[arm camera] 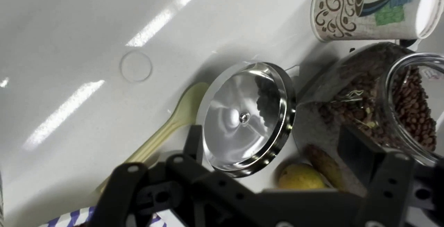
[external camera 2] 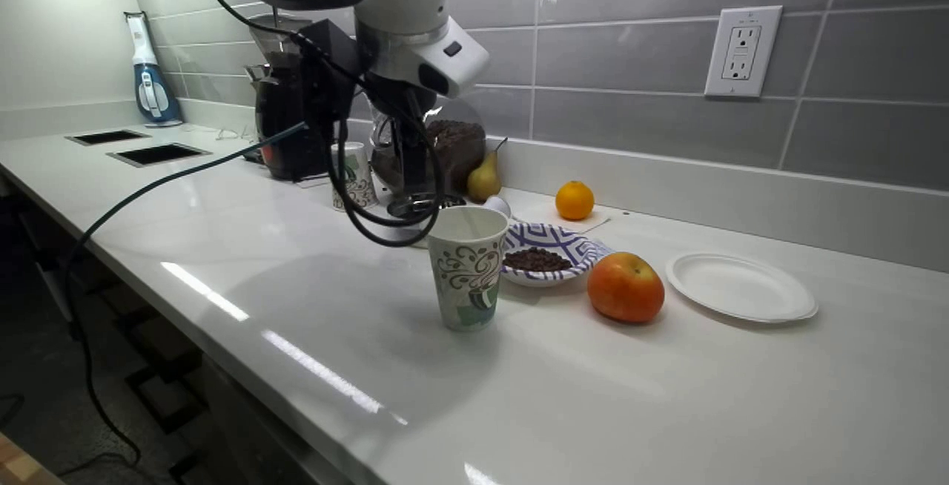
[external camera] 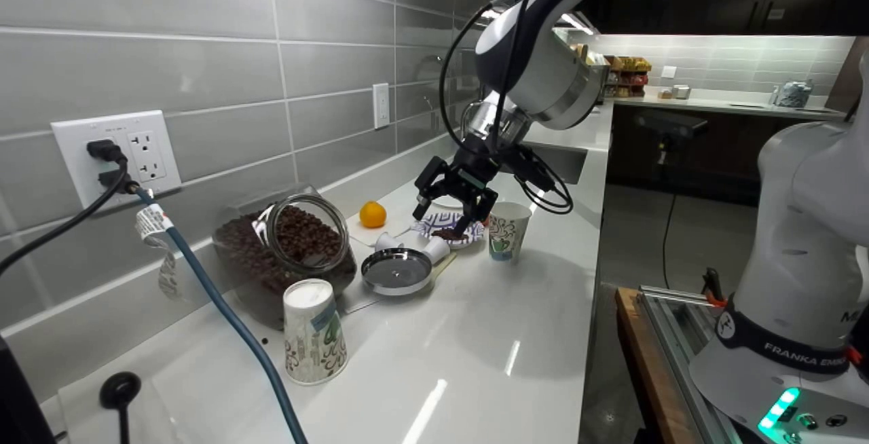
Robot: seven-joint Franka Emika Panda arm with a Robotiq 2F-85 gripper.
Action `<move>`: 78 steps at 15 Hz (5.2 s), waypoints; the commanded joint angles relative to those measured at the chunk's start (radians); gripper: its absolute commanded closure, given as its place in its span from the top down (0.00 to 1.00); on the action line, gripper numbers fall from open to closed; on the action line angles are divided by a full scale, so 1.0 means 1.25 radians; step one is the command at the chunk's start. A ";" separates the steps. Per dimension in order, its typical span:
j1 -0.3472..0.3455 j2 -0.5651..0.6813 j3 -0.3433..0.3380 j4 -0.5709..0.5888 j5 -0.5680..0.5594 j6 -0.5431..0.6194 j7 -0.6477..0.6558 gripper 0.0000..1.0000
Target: Place the silver lid upside down.
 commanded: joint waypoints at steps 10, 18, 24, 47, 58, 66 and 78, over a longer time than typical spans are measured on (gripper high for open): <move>0.015 0.038 0.002 -0.017 0.102 0.090 0.151 1.00; 0.011 0.143 -0.002 0.038 0.147 0.099 -0.013 1.00; 0.008 0.221 0.005 0.093 0.196 0.108 -0.097 1.00; 0.008 0.330 0.053 0.200 0.352 0.134 -0.256 0.31; 0.028 0.285 0.069 0.178 0.345 0.164 -0.271 0.03; 0.119 0.187 0.097 0.042 0.215 0.382 -0.169 0.03; 0.285 0.220 0.130 -0.011 0.500 0.892 -0.531 0.03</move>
